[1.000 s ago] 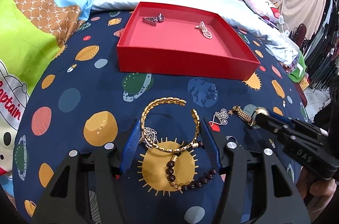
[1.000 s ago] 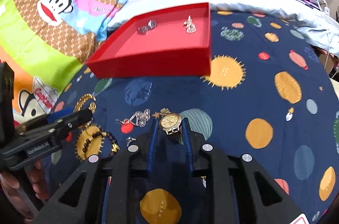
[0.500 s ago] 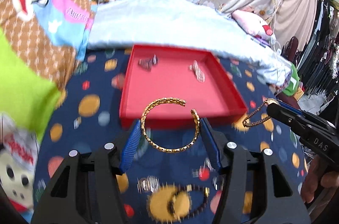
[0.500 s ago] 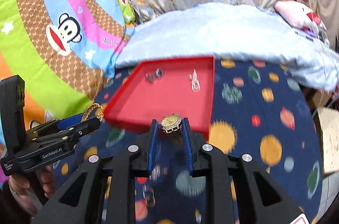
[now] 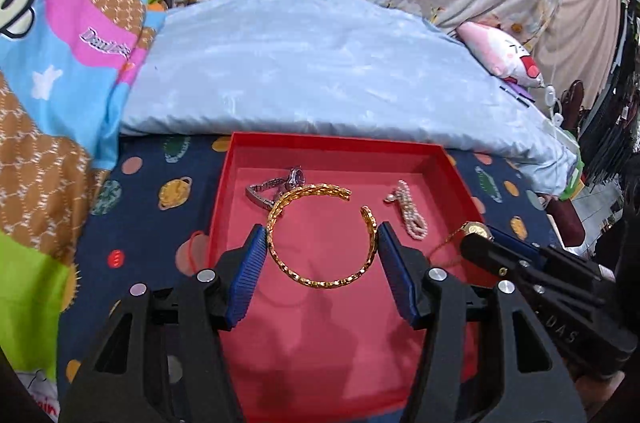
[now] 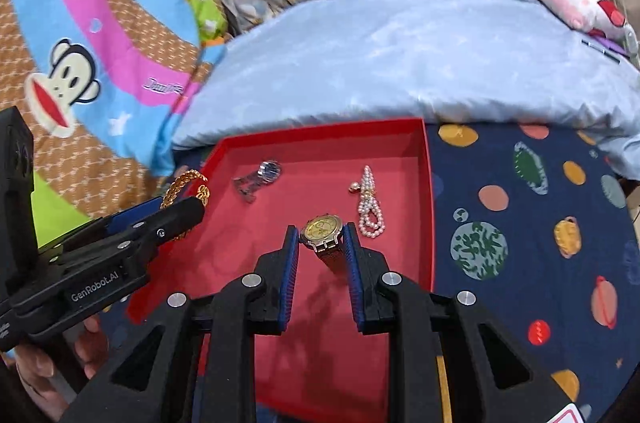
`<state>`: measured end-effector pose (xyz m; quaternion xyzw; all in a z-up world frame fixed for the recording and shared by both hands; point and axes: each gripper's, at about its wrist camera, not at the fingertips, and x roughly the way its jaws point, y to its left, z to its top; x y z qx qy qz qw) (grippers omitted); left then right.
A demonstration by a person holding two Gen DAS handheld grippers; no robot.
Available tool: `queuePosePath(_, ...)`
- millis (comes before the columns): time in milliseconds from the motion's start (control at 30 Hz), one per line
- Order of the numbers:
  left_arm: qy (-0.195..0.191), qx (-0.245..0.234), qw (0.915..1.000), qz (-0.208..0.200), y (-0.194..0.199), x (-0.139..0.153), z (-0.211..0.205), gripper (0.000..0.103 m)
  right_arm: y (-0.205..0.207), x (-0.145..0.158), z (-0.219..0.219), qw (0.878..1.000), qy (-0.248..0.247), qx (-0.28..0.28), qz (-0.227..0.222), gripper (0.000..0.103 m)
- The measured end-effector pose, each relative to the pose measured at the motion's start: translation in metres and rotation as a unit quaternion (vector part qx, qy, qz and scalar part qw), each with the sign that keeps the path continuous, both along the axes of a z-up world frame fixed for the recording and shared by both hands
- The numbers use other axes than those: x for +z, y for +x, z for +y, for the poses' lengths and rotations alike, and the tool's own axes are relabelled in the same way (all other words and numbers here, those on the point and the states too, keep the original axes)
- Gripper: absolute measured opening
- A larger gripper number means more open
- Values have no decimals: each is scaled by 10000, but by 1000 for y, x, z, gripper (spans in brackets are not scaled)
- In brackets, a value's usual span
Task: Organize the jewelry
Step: 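Lower the gold bangle into the red tray with left tool while right tool releases the watch there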
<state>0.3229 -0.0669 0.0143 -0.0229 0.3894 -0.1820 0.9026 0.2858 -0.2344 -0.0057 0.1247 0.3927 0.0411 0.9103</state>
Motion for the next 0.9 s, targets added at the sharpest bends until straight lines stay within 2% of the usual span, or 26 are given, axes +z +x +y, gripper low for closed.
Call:
queuePosePath(167, 111, 79, 9997, 201, 15, -23, -3, 55, 13, -21, 2, 9996, -156, 5, 231, 21)
queuePosePath(333, 233, 145, 9991, 335, 17, -38, -4, 56, 8, -26, 6, 9986, -455, -28, 271, 24)
queuePosePath(400, 258, 197, 9990, 294, 14, -37, -1, 66, 1, -22, 5, 9983, -536, -61, 203, 35)
queuePosePath(467, 263, 304, 9989, 239, 7, -33, 5, 72, -11, -14, 3, 9982, -583, -120, 77, 39)
queuePosePath(633, 124, 319, 9994, 32, -27, -12, 26, 73, -58, 8, -1, 9980, -577, -231, -111, 43)
queuePosePath(900, -59, 319, 9994, 104, -101, -2, 61, 73, -145, 6, 1, 9988, -347, -329, 74, 45)
